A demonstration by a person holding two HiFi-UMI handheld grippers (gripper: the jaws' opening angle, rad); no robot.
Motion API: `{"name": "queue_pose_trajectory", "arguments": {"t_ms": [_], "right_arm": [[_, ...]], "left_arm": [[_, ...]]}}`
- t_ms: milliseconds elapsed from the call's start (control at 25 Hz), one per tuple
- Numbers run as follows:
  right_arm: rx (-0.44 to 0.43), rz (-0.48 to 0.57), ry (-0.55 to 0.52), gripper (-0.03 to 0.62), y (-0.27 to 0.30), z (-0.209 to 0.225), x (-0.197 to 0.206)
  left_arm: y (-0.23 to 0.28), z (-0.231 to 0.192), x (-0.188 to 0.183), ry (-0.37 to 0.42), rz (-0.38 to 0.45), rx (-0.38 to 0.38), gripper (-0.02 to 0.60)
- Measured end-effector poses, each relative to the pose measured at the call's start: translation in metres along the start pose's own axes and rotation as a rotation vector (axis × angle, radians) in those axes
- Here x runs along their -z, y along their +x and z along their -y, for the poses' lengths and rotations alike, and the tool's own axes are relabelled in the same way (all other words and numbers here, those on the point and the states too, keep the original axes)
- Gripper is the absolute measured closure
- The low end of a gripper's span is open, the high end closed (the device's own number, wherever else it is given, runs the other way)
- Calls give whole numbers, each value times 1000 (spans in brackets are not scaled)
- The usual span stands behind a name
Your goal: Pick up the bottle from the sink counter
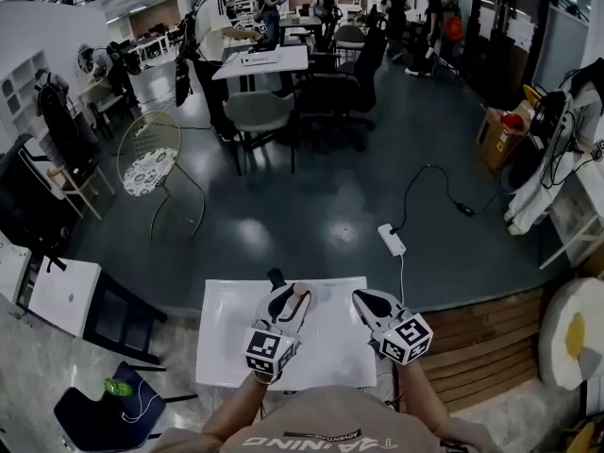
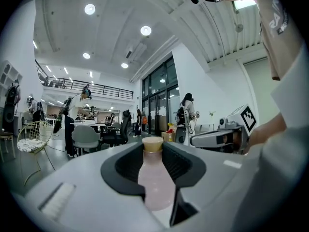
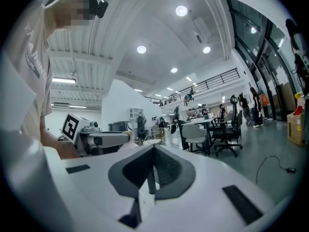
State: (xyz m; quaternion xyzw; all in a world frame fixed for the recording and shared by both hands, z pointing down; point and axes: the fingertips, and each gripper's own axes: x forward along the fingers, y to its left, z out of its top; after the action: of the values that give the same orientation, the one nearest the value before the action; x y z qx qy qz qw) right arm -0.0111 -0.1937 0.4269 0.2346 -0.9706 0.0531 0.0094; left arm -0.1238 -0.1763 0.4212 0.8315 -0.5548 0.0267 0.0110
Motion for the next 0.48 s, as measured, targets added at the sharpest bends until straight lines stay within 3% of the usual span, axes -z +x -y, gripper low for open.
{"name": "queue_pose_trajectory", "arguments": {"t_ms": [480], "right_arm": [[10,-11,-5,587,-11,-6,10]], "left_arm": [[1,11,7,9,-17,32,454]]}}
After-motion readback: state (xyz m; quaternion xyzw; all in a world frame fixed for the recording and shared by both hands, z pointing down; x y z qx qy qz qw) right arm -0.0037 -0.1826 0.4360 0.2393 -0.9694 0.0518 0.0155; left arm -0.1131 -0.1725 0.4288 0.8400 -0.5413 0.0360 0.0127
